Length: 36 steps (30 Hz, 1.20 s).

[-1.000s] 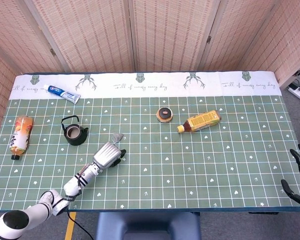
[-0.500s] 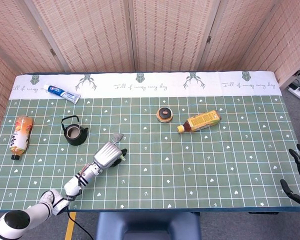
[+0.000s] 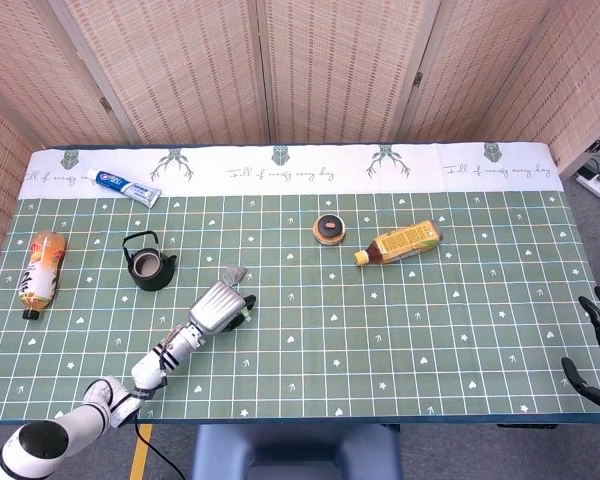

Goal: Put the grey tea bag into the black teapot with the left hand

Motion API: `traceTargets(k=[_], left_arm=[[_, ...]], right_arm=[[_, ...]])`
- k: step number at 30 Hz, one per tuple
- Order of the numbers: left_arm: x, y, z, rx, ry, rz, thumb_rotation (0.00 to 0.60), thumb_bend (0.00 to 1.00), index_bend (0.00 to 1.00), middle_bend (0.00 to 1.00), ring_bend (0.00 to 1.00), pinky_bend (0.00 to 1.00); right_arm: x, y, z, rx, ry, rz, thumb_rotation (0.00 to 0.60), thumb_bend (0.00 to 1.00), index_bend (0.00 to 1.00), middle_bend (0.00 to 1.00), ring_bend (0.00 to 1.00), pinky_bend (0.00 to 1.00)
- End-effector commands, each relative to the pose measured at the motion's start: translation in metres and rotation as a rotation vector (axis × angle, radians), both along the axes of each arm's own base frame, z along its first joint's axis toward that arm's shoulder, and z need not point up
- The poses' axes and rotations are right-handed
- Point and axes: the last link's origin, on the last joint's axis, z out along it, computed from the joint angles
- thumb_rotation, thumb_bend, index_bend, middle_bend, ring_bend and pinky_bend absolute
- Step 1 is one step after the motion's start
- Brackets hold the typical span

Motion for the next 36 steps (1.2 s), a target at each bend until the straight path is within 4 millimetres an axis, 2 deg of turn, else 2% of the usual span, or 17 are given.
traceTargets(k=[1, 6, 20, 36], left_arm=[[0.0000, -0.0008, -0.0010, -0.002, -0.007, -0.005, 0.600, 0.40, 0.57, 1.00, 1.00, 1.00], [-0.0012, -0.0013, -0.0023, -0.005, -0.014, -0.005, 0.600, 0.40, 0.61, 1.00, 1.00, 1.00], [-0.0010, 0.0000, 0.0003, -0.005, -0.032, -0.003, 0.600, 0.41, 0.58, 1.00, 1.00, 1.00], [0.0030, -0.0003, -0.0051, -0.021, -0.019, -0.006, 0.600, 0.50, 0.58, 1.00, 1.00, 1.00]], right_arm=[[-0.0001, 0.0001, 0.0003, -0.001, -0.001, 0.000, 0.600, 0.36, 0.00, 0.00, 0.00, 0.00], [-0.0002, 0.0003, -0.0001, 0.000, 0.001, -0.001, 0.600, 0.37, 0.00, 0.00, 0.00, 0.00], [0.0000, 0.0002, -0.0018, 0.002, 0.007, -0.004, 0.600, 0.37, 0.00, 0.00, 0.00, 0.00], [-0.0013, 0.0025, 0.0005, -0.010, 0.005, -0.010, 0.600, 0.36, 0.00, 0.00, 0.00, 0.00]])
